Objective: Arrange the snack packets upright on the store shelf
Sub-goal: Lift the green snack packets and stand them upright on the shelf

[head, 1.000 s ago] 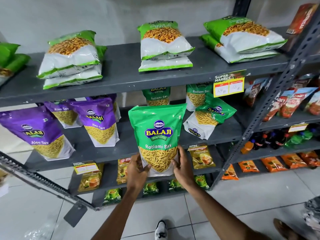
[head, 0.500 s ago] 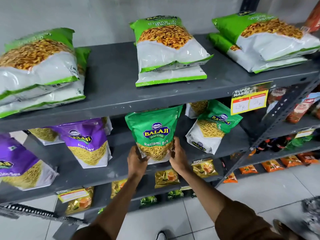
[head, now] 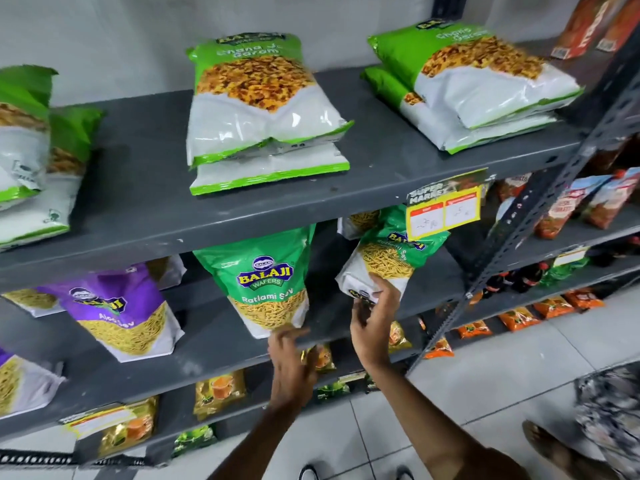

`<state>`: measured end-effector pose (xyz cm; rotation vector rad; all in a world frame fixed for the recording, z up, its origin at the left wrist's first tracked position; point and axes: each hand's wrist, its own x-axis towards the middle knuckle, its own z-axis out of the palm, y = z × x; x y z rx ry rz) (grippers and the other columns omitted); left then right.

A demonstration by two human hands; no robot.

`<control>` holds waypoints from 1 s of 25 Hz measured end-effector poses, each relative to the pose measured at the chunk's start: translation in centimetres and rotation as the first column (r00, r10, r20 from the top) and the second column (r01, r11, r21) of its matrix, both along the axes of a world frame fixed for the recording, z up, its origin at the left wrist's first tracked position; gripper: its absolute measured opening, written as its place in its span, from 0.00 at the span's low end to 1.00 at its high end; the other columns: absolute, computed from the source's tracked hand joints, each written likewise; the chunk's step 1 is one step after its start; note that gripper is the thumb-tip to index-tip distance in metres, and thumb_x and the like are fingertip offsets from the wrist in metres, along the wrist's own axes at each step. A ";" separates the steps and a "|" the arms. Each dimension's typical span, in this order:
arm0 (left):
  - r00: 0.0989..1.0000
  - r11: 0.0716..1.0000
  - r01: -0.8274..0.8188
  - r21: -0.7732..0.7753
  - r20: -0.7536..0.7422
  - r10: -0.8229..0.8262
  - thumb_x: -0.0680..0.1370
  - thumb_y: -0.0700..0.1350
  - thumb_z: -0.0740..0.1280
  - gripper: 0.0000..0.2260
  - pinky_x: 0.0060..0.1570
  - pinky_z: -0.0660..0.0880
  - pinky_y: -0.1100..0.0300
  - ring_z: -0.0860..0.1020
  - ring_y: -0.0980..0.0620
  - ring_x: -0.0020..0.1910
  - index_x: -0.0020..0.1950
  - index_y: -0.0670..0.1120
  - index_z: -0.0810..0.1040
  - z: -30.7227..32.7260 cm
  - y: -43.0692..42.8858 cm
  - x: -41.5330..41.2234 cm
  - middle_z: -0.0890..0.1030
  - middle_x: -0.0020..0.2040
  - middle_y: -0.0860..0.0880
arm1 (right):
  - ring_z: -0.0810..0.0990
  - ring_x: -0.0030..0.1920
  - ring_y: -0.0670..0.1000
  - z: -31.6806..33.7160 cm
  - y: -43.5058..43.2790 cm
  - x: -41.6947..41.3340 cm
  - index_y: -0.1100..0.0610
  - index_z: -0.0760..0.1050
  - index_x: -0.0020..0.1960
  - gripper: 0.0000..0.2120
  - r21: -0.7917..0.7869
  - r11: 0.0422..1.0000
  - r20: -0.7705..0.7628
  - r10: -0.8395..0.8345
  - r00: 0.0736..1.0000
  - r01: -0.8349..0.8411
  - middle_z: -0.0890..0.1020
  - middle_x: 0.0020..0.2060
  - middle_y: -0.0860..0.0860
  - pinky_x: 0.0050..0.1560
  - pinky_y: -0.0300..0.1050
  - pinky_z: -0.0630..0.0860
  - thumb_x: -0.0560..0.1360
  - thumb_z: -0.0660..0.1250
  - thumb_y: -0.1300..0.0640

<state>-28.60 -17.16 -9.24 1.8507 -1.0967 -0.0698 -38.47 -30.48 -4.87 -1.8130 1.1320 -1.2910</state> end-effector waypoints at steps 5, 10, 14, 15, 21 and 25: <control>0.992 0.993 0.115 0.032 -0.056 -0.113 0.80 0.48 0.61 0.08 0.56 0.74 0.49 0.77 0.51 0.57 0.58 0.51 0.73 6.2 -13.6 -2.4 0.78 0.57 0.50 | 0.67 0.62 0.53 0.6 -6.5 -4.1 0.65 0.66 0.70 0.35 0.316 0.946 -0.031 -0.071 0.997 0.077 0.69 0.63 0.64 0.57 0.34 0.65 0.70 0.71 0.48; 0.743 0.906 0.064 0.418 -0.626 0.236 0.78 0.53 0.64 0.17 0.50 0.71 0.56 0.77 0.44 0.54 0.59 0.42 0.77 6.5 -20.8 -0.8 0.80 0.53 0.44 | 0.75 0.67 0.63 0.0 -11.1 -4.8 0.67 0.63 0.71 0.32 0.715 0.674 0.211 0.048 0.976 -0.188 0.75 0.67 0.64 0.69 0.59 0.72 0.73 0.74 0.60; 0.683 0.915 -0.087 0.393 -0.645 0.342 0.74 0.53 0.70 0.10 0.34 0.72 0.63 0.76 0.52 0.37 0.43 0.46 0.79 5.4 -19.0 -4.2 0.79 0.36 0.51 | 0.81 0.60 0.59 -1.1 -11.4 -7.8 0.62 0.72 0.65 0.22 0.741 0.650 0.144 0.094 0.985 -0.170 0.82 0.60 0.60 0.61 0.53 0.77 0.73 0.72 0.60; 0.662 0.928 -0.105 0.357 -0.672 0.333 0.74 0.50 0.72 0.08 0.30 0.72 0.66 0.76 0.55 0.35 0.45 0.46 0.81 5.2 -17.8 -5.4 0.80 0.36 0.52 | 0.82 0.58 0.58 -1.2 -10.7 -9.0 0.62 0.72 0.65 0.21 0.736 0.653 0.157 0.094 0.983 -0.180 0.83 0.59 0.59 0.58 0.51 0.78 0.73 0.71 0.63; 0.649 0.978 -0.054 0.200 -0.738 0.187 0.74 0.34 0.70 0.09 0.49 0.79 0.52 0.82 0.44 0.49 0.54 0.38 0.80 3.7 -8.9 -12.8 0.83 0.55 0.38 | 0.79 0.58 0.52 -1.5 -3.8 -17.0 0.57 0.65 0.71 0.27 0.686 0.647 0.259 0.211 0.943 -0.333 0.79 0.62 0.54 0.43 0.32 0.78 0.75 0.65 0.71; 0.699 0.994 -0.035 0.100 -0.708 0.096 0.72 0.28 0.68 0.17 0.49 0.79 0.54 0.81 0.49 0.47 0.50 0.50 0.78 4.1 -2.7 -16.9 0.83 0.54 0.41 | 0.75 0.61 0.54 -0.9 1.9 -21.2 0.56 0.63 0.71 0.30 0.610 0.694 0.264 0.278 0.924 -0.383 0.76 0.60 0.57 0.59 0.48 0.77 0.73 0.64 0.75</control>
